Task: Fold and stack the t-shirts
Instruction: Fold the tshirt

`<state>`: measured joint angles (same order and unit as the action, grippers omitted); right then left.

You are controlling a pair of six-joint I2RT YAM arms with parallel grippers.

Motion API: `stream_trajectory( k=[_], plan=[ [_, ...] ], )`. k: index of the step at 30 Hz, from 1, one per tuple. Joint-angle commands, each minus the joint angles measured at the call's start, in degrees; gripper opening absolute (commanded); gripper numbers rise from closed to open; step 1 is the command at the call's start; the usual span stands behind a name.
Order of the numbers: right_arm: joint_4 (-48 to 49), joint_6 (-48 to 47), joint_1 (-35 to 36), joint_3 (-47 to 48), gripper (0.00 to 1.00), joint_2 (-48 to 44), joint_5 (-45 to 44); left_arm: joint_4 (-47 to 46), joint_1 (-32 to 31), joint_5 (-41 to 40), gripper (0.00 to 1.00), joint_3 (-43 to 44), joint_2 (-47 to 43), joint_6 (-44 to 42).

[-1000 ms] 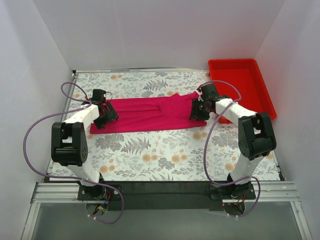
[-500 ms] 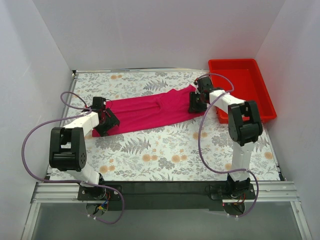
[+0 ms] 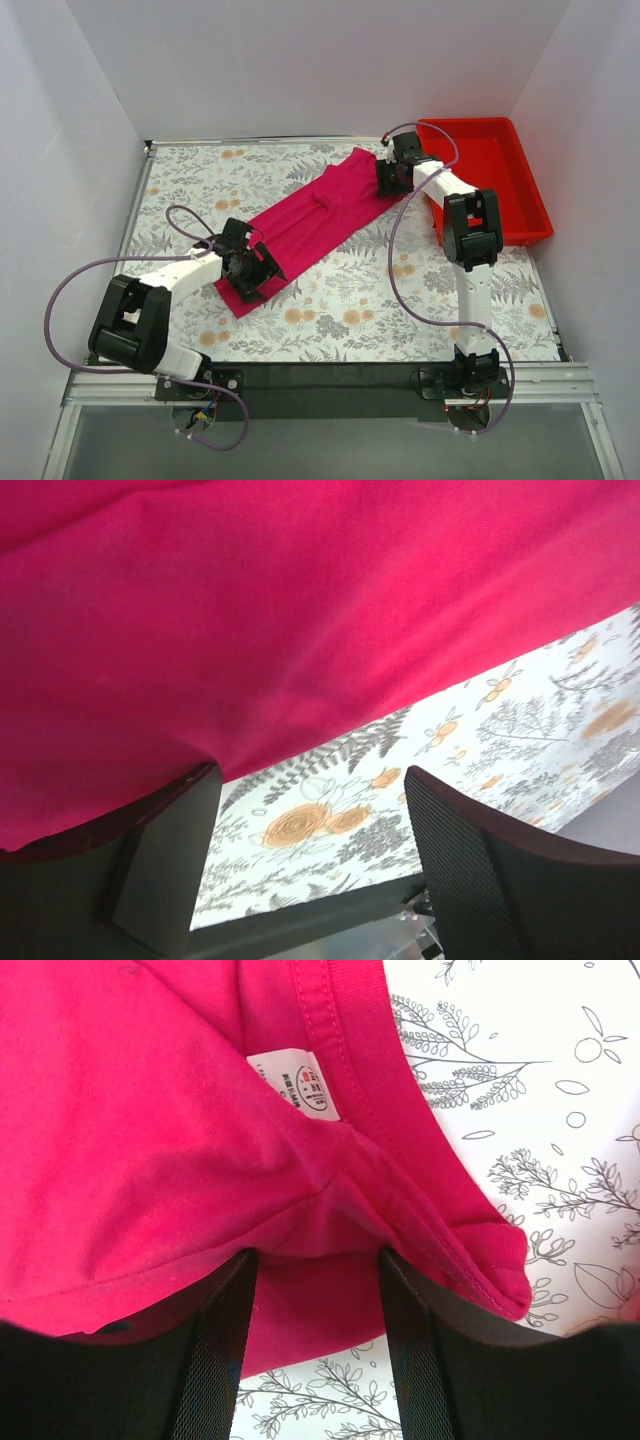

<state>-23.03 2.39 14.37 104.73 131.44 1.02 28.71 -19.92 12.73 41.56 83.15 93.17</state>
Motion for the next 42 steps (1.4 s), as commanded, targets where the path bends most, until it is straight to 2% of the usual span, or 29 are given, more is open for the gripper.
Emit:
stream_trajectory(
  k=[1,2,6,10,13,16,20,27,35,42],
  plan=[
    [-1.8,-2.1,-0.3,1.5,0.50,-0.7,-1.5,8.6,-0.5,-0.8,0.70,-1.0,-2.1,1.1],
    [-1.8,-2.1,-0.1,0.1,0.50,-2.7,1.2,9.3,-0.5,-2.2,0.71,-0.3,-2.7,0.9],
    [-1.7,-1.3,1.8,-5.1,0.51,-9.3,2.4,13.0,-0.3,-7.4,0.76,6.3,-4.2,-2.4],
    [-1.1,2.9,3.7,-12.3,0.50,-16.1,3.6,16.9,1.9,-15.4,0.76,16.4,-0.8,-11.0],
    [1.5,7.9,5.1,-19.5,0.49,-21.0,4.9,15.0,4.6,-19.9,0.72,22.7,2.1,-15.9],
    [6.4,13.7,6.3,-25.4,0.46,-25.2,7.9,11.7,6.6,-23.3,0.64,26.2,7.0,-21.3],
    [11.8,20.8,7.0,-29.1,0.43,-26.0,10.8,6.9,9.1,-24.5,0.59,27.3,12.2,-25.6],
    [16.3,26.9,7.0,-28.2,0.38,-21.9,8.9,4.1,10.8,-24.6,0.59,27.1,19.6,-25.0],
    [17.2,28.3,6.6,-26.3,0.38,-14.9,6.5,3.7,10.8,-22.2,0.59,22.1,19.9,-23.6],
    [17.3,26.0,3.4,-22.2,0.39,-10.2,6.4,6.9,10.8,-15.2,0.59,17.5,18.4,-18.5]
  ],
)
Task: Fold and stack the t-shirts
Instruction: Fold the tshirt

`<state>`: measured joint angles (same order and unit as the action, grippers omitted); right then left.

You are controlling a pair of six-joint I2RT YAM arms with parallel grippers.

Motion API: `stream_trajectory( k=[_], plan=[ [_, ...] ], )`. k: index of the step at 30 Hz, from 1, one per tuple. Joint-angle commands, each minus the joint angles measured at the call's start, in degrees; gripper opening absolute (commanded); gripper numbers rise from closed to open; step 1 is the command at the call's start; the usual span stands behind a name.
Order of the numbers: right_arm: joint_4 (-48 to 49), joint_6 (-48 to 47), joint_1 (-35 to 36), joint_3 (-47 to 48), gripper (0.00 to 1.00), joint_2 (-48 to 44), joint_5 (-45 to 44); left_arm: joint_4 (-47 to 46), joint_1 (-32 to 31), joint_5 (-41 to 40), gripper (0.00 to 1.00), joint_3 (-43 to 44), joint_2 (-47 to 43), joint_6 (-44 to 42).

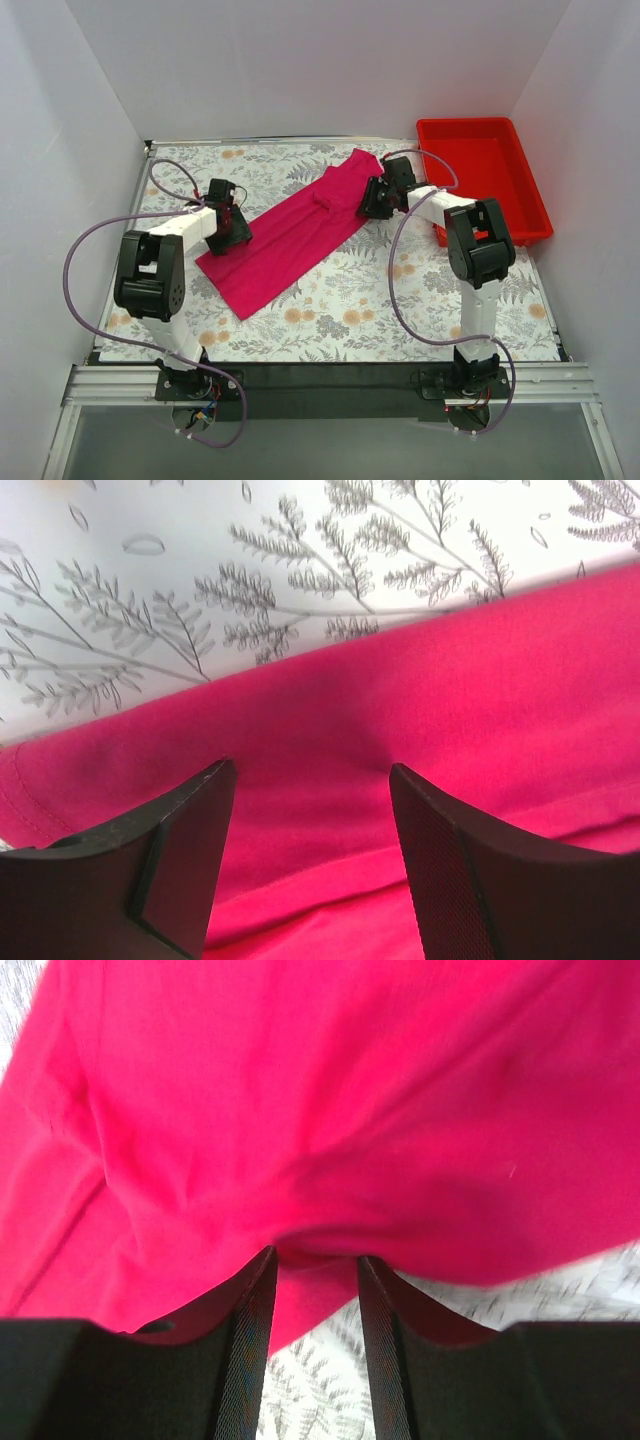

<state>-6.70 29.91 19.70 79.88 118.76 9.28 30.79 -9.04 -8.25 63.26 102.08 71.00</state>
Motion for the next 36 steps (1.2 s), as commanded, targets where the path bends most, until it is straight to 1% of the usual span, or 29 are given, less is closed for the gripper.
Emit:
stream_trajectory(
  k=[1,2,4,5,8,11,12,13,15,17,18,20,21,22,24,25,27,28,29,30,31,32,33,35,36],
  plan=[
    [0.9,-2.4,-2.5,4.4,0.39,3.8,-1.7,5.2,-0.1,8.1,0.58,-4.8,-0.8,4.7],
    [0.0,-4.1,-3.7,5.5,0.39,4.5,-1.2,5.2,-0.1,11.3,0.57,-5.4,-1.3,6.7],
    [-1.1,-5.8,-4.9,7.7,0.40,6.5,-0.8,5.0,-1.0,14.5,0.57,-7.4,-2.4,8.8],
    [-2.3,-7.7,-6.0,9.9,0.40,7.1,-0.1,5.1,-3.0,15.9,0.57,-7.8,-2.8,9.5],
    [-4.7,-10.6,-7.7,15.0,0.40,9.4,0.5,5.4,-7.2,18.3,0.57,-9.9,-4.8,14.0],
    [-9.4,-15.9,-7.9,18.5,0.39,10.3,0.3,5.4,-9.0,18.9,0.57,-13.6,-8.8,19.2],
    [-10.1,-16.6,-8.1,18.8,0.40,10.3,0.3,5.6,-9.2,18.5,0.57,-14.7,-10.1,19.2],
    [-10.6,-17.2,-8.0,18.7,0.39,9.6,0.2,5.9,-9.2,18.1,0.57,-15.4,-13.3,20.6],
    [-11.1,-18.0,-8.0,16.6,0.39,8.0,0.2,6.9,-9.3,17.1,0.57,-16.9,-16.0,21.4],
    [-11.2,-18.7,-7.8,14.7,0.40,4.8,1.0,8.1,-9.4,16.2,0.62,-16.5,-18.7,21.8],
    [-11.3,-19.0,-7.6,12.3,0.40,2.3,1.4,10.0,-9.4,13.6,0.63,-15.9,-19.5,21.6],
    [-11.5,-19.6,-6.3,9.7,0.40,-0.6,2.3,12.3,-9.4,10.6,0.68,-14.2,-21.2,21.0],
    [-11.6,-19.8,-5.7,8.3,0.41,-3.6,2.7,14.4,-9.3,9.2,0.70,-12.6,-21.7,20.7],
    [-11.8,-20.0,-4.1,5.1,0.41,-5.1,3.1,15.5,-9.3,6.7,0.71,-11.9,-22.1,20.3],
    [-12.2,-20.4,-2.0,1.7,0.42,-10.4,3.6,18.0,-9.3,5.3,0.74,-11.1,-23.8,19.3],
    [-12.3,-20.5,0.8,-2.6,0.42,-12.2,3.6,18.4,-9.1,4.1,0.74,-11.5,-24.5,19.1],
    [-12.5,-20.6,4.4,-6.8,0.45,-17.6,3.6,19.9,-8.6,3.3,0.74,-13.5,-26.7,18.5],
    [-12.5,-20.7,9.0,-8.7,0.45,-19.3,3.4,20.2,-7.8,3.2,0.72,-14.5,-27.4,18.4],
    [-12.6,-20.7,11.7,-11.7,0.46,-20.9,2.5,20.4,-7.4,3.0,0.71,-15.4,-28.3,18.5],
    [-13.3,-20.6,14.5,-12.9,0.47,-23.5,1.5,20.6,-7.0,2.9,0.68,-16.4,-29.7,18.3],
    [-13.8,-20.2,20.1,-13.8,0.47,-24.5,-0.1,20.5,-5.9,3.1,0.67,-18.5,-30.4,17.9],
    [-14.1,-19.6,22.9,-15.3,0.47,-25.3,-0.8,20.3,-5.4,4.5,0.67,-19.3,-31.0,17.4],
    [-14.7,-18.8,28.1,-15.9,0.49,-26.9,-1.7,19.7,-4.5,5.0,0.66,-20.9,-31.8,16.5],
    [-14.7,-18.2,33.5,-17.2,0.55,-28.0,-4.9,18.3,-4.1,5.5,0.66,-22.3,-32.6,16.0],
    [-14.8,-18.0,35.9,-17.2,0.56,-28.1,-5.9,17.7,-3.8,5.8,0.66,-22.9,-33.1,15.7]
  ],
)
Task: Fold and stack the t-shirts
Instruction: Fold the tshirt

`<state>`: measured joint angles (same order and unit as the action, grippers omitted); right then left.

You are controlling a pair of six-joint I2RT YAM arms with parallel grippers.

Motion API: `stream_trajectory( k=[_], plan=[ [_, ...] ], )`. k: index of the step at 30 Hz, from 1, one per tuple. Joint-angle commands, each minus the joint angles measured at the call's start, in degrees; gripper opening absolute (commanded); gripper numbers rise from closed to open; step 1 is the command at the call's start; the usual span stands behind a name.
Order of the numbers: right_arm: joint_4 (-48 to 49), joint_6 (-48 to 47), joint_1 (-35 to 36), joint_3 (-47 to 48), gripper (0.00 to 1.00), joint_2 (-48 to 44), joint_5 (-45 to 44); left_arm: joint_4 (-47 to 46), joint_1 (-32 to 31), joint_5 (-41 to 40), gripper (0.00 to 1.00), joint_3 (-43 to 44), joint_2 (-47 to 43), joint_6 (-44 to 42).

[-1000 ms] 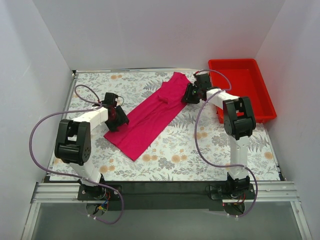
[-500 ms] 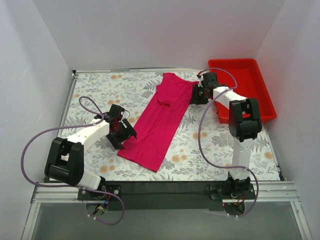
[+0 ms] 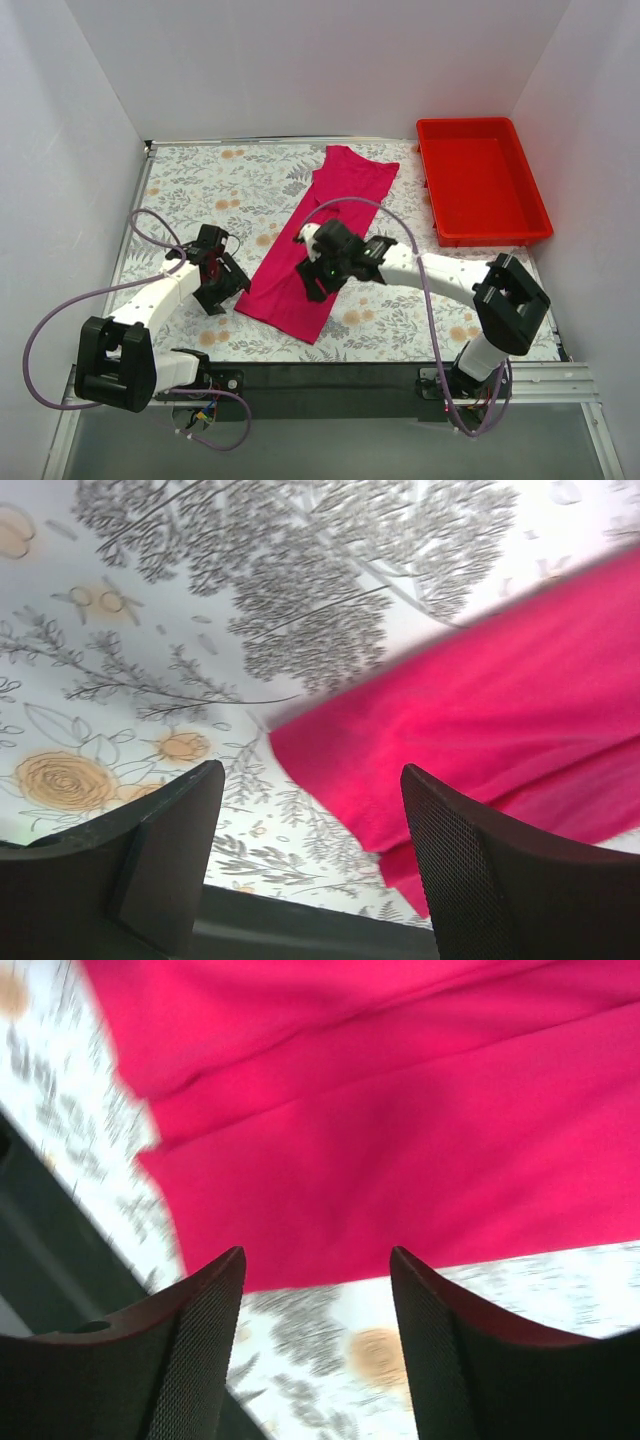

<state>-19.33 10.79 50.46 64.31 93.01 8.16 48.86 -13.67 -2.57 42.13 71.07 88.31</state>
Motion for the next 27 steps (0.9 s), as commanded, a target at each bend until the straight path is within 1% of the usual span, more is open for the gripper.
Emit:
stream_trajectory(
  k=[1,3,4,7,13,17,22,23,25,27],
  plan=[
    [-2.5,1.0,9.6,-1.6,0.57,-2.2,-6.5,-0.9,1.3,0.6,0.66,-2.4,-2.3,-2.0],
    [-3.0,0.9,13.3,-0.6,0.60,-0.5,-7.9,-2.9,1.5,2.5,0.66,-4.2,-2.3,-3.2],
    [-3.4,0.4,16.2,-0.2,0.60,0.3,-9.4,-3.4,1.5,2.5,0.66,-4.8,-2.0,-4.2],
    [-4.4,-0.7,20.4,2.6,0.60,4.0,-11.1,-4.6,1.5,4.4,0.66,-4.7,-1.4,-5.2],
    [-6.1,-2.2,25.0,6.0,0.60,11.0,-13.8,-5.5,1.5,5.6,0.66,-5.4,-1.5,-5.5],
    [-6.2,-2.1,26.4,5.6,0.59,13.2,-16.5,-6.9,1.5,5.7,0.65,-5.6,-0.1,-5.8],
    [-6.6,-2.3,26.5,5.2,0.56,13.4,-19.0,-8.3,1.5,6.0,0.62,-6.2,1.2,-6.0],
    [-6.9,-2.3,26.4,5.1,0.53,13.6,-19.1,-8.4,1.5,6.0,0.61,-6.3,1.2,-6.0],
    [-7.6,-2.5,26.5,4.9,0.52,13.7,-19.3,-8.6,1.5,6.1,0.60,-6.4,1.7,-6.0],
    [-7.7,-2.7,26.6,4.5,0.49,13.5,-19.0,-8.9,1.5,6.5,0.59,-6.5,2.1,-6.1]
  ],
)
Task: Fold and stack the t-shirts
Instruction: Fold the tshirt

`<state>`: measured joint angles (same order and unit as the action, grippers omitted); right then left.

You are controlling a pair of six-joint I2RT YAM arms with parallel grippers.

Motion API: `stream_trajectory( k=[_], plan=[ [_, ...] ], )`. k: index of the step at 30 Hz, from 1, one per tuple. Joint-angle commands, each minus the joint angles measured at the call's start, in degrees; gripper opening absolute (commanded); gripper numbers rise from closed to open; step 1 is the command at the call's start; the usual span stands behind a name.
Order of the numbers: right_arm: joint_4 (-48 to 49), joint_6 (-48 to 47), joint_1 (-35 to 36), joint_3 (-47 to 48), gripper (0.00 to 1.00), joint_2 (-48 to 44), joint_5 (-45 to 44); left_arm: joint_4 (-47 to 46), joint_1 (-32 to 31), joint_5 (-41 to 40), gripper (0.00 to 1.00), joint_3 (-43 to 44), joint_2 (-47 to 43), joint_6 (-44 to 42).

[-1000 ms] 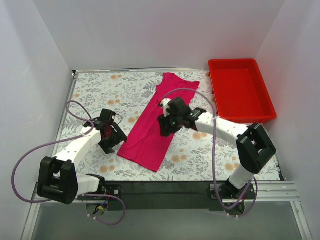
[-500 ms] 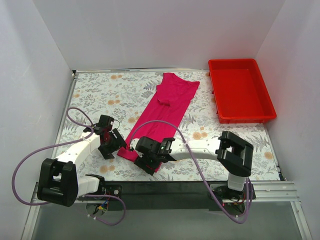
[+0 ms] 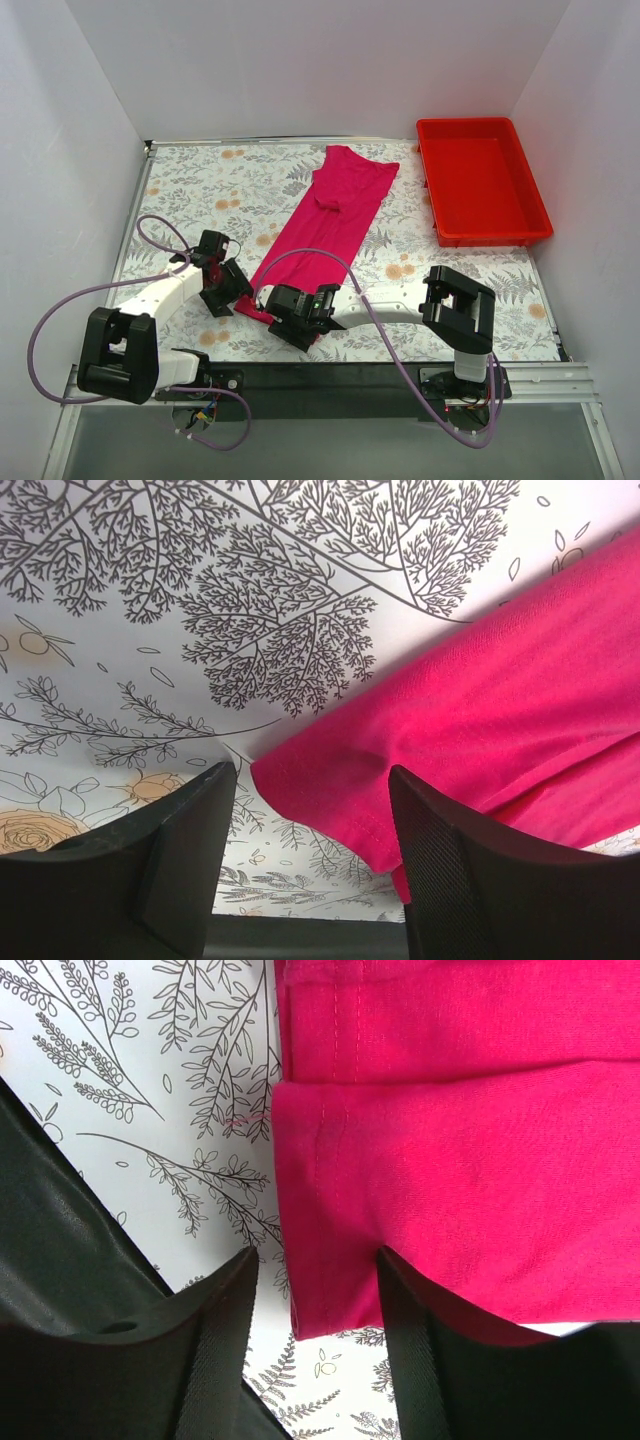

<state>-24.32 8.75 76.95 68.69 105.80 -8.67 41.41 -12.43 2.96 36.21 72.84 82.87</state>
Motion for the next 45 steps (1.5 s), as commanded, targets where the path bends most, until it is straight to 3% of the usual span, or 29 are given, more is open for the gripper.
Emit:
stream_trajectory(
  k=[1,4,7,8,10,11,12,15,22,23,26,31,39,45],
  plan=[
    [-2.9,-0.8,0.2,0.0,0.47,0.6,-2.1,-1.5,0.3,1.2,0.58,-0.6,0.8,-0.7],
    [-3.4,-1.3,0.3,-0.4,0.44,0.5,-2.0,-1.9,0.3,1.5,0.53,-0.9,1.3,-0.9],
    [-3.6,-1.7,0.3,-0.7,0.33,0.6,-1.6,-1.6,0.2,1.5,0.44,-0.9,1.5,-0.8],
    [-3.7,-2.0,0.3,-0.6,0.26,0.6,-1.5,-1.8,0.1,1.4,0.35,-0.9,1.8,-0.7],
    [-3.7,-2.3,0.3,-0.8,0.23,0.6,-1.4,-1.9,0.1,1.5,0.22,-1.0,2.0,-0.5],
    [-3.9,-2.8,0.3,-0.8,0.18,0.4,-1.2,-1.9,0.1,1.6,0.07,-1.0,2.1,-0.6],
    [-4.1,-3.0,0.3,-0.7,0.14,0.3,-0.9,-1.8,0.1,1.6,0.00,-0.6,2.4,-0.4],
    [-6.2,-4.9,0.3,1.2,0.01,-0.1,3.3,2.1,0.1,0.7,0.00,2.3,1.6,0.2],
    [-12.2,-7.7,2.2,10.4,0.01,-1.6,25.4,19.1,0.1,-4.3,0.00,12.8,-5.7,0.5],
    [-12.9,-8.0,2.3,12.3,0.01,-2.1,27.0,23.4,0.0,-6.7,0.00,13.7,-5.8,1.3],
    [-16.5,-10.1,2.3,15.2,0.01,-2.6,30.3,24.9,-0.5,-6.3,0.00,12.3,-8.5,3.1],
    [-20.8,-11.8,-1.6,14.8,0.01,-4.2,25.6,20.2,-0.5,-5.5,0.00,14.2,-8.9,3.2],
    [-22.5,-16.0,-13.7,10.2,0.01,-9.4,14.3,4.3,-0.5,3.6,0.00,25.0,4.9,0.6],
    [-22.2,-19.2,-17.4,10.2,0.01,-8.9,3.1,-3.6,-0.8,9.8,0.00,29.9,14.0,-0.8]
  ],
)
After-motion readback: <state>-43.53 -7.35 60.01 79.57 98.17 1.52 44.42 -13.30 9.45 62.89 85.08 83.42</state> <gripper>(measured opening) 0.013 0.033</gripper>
